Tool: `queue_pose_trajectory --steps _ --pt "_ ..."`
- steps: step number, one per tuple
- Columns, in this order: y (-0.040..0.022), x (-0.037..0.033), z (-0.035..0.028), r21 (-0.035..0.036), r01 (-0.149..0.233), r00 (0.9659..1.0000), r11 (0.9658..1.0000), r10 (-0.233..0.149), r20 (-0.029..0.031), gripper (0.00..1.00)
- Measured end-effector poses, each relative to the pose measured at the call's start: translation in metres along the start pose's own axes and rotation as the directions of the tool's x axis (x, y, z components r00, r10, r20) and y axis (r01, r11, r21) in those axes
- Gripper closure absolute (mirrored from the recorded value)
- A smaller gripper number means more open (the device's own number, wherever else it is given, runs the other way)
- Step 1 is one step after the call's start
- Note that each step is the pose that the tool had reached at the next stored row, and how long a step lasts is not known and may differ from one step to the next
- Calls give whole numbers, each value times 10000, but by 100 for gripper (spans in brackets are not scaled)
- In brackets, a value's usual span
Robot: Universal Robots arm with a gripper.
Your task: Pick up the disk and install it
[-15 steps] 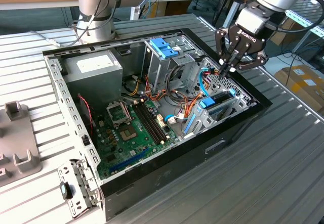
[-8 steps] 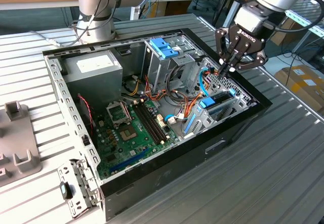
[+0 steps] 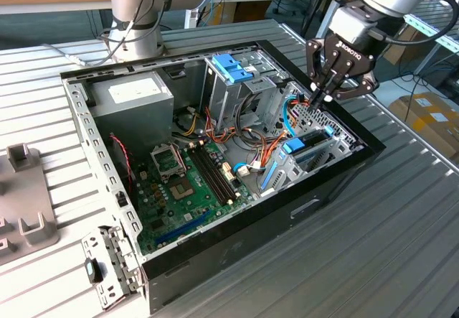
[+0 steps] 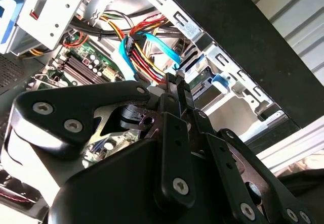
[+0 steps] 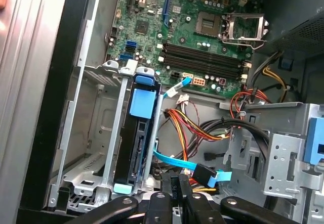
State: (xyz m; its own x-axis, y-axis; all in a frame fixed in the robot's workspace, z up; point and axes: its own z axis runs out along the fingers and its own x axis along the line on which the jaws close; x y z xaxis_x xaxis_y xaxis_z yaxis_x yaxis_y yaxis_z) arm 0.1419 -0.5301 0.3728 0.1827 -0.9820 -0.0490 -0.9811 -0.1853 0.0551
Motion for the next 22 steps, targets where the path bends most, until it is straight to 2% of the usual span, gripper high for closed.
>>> queue_pose_trajectory --steps 6,10,14,21,22 --pt "0 0 0 20 -425 9991 9991 425 24 82" --pt "0 0 1 42 -902 9959 9959 901 51 82" --pt "0 0 1 55 -1194 9928 9928 1194 69 82" --pt "0 0 2 79 -1811 9834 9834 1810 108 82" --pt "0 0 3 87 -2023 9793 9793 2022 121 82"
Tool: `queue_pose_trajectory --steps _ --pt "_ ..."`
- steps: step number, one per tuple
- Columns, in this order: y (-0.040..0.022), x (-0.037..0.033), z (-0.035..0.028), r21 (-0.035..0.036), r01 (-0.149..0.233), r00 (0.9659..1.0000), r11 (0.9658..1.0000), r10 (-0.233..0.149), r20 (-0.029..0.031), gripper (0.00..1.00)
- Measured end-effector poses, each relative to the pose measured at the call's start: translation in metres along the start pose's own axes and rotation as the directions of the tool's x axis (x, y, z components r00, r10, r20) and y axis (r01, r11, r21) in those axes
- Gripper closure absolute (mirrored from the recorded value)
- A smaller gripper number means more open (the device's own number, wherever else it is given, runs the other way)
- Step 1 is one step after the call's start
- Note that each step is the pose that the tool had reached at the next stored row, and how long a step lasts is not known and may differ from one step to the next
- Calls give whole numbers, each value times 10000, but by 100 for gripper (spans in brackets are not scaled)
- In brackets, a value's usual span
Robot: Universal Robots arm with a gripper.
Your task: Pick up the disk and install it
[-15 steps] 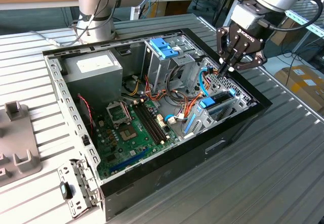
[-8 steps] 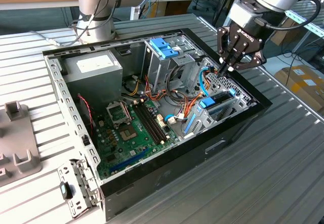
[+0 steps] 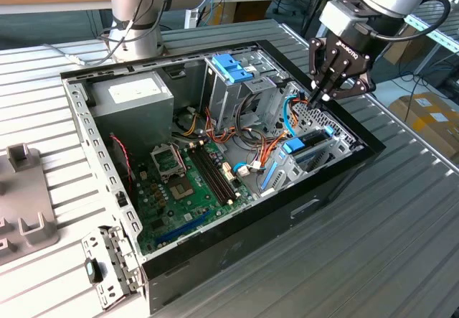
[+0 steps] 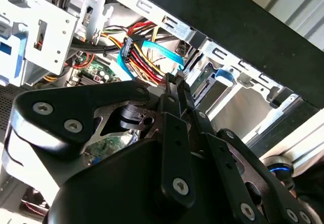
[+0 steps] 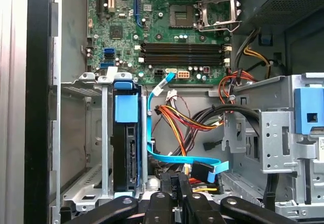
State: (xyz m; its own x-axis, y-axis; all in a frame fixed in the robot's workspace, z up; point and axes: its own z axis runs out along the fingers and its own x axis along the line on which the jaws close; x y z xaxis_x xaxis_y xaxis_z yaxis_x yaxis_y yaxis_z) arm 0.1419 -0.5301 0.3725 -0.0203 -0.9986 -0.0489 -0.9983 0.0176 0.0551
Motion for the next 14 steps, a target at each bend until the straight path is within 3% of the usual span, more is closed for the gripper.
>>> queue_pose_trajectory --steps 3,14 --pt "0 0 0 8 -169 9999 9999 169 10 82" --pt "1 8 1 9 -173 9998 9998 173 9 82"
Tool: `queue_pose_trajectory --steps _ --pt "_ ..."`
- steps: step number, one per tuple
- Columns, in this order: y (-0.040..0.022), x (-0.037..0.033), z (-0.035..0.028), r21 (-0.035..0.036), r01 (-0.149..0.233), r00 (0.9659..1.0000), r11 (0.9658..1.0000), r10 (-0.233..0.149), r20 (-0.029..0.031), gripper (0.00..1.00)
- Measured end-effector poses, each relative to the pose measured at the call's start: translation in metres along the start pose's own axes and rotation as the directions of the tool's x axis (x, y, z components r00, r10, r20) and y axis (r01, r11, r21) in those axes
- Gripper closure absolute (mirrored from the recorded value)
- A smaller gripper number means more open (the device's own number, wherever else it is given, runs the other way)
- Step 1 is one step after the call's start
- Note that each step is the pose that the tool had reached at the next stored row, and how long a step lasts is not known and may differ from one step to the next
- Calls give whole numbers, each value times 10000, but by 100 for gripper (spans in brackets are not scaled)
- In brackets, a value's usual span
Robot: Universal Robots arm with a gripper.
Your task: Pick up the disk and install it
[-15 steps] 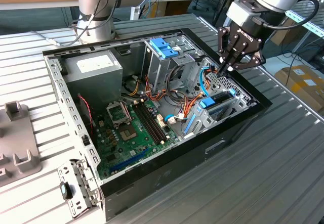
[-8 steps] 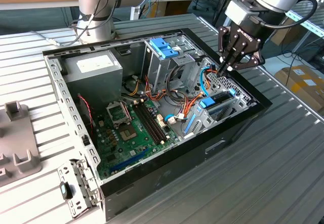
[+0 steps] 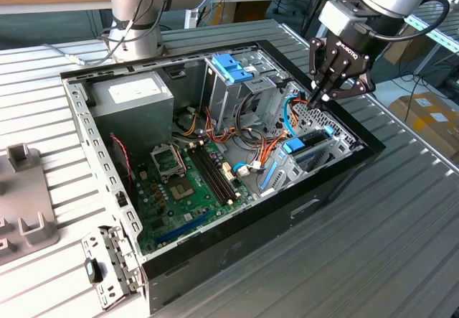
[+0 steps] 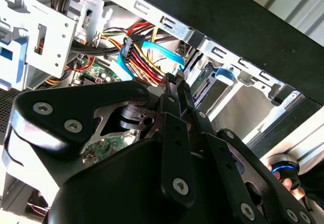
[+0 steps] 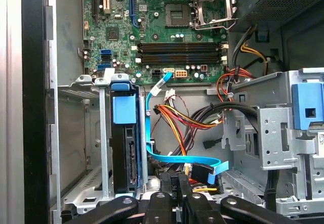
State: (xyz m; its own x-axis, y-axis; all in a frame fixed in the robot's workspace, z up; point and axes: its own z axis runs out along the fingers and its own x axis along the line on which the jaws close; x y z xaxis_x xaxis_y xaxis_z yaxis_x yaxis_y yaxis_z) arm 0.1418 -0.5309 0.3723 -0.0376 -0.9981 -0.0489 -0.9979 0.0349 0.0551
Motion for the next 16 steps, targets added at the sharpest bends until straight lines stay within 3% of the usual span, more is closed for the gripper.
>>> queue_pose_trajectory --steps 16 --pt "-2 79 -3 0 1 10000 10000 -1 1 82"
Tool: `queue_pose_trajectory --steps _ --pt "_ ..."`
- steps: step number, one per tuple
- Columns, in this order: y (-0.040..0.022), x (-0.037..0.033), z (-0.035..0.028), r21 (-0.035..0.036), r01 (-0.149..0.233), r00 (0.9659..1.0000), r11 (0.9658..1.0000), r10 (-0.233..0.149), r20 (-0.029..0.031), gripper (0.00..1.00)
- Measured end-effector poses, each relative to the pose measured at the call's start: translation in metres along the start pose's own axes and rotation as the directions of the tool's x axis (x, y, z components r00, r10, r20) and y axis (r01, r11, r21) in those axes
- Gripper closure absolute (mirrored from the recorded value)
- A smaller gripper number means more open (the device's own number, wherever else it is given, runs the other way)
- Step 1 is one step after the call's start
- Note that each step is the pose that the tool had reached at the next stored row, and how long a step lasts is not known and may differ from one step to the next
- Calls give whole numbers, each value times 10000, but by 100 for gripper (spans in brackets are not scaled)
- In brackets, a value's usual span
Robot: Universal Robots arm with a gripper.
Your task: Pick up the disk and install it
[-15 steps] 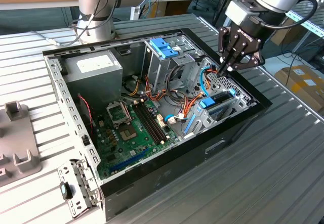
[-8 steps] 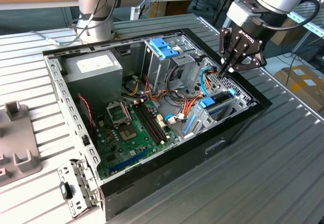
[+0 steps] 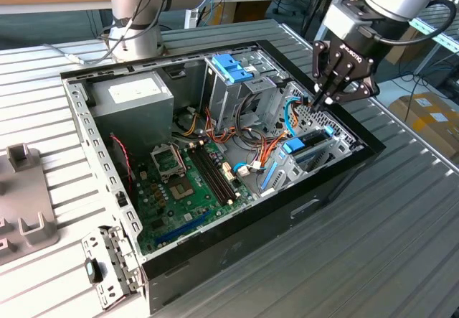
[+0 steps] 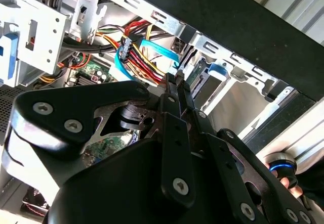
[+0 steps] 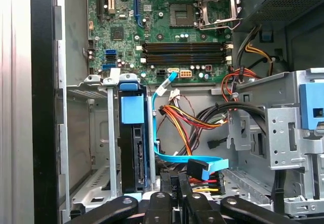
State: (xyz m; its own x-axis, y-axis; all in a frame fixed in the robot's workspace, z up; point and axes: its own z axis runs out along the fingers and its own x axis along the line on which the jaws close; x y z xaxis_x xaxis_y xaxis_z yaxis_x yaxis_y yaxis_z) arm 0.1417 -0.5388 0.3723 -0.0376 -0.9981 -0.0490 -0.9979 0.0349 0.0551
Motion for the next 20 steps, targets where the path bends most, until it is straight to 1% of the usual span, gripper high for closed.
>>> queue_pose_trajectory --steps 20 --pt "1 81 -4 0 -1 10000 10000 1 -1 82"
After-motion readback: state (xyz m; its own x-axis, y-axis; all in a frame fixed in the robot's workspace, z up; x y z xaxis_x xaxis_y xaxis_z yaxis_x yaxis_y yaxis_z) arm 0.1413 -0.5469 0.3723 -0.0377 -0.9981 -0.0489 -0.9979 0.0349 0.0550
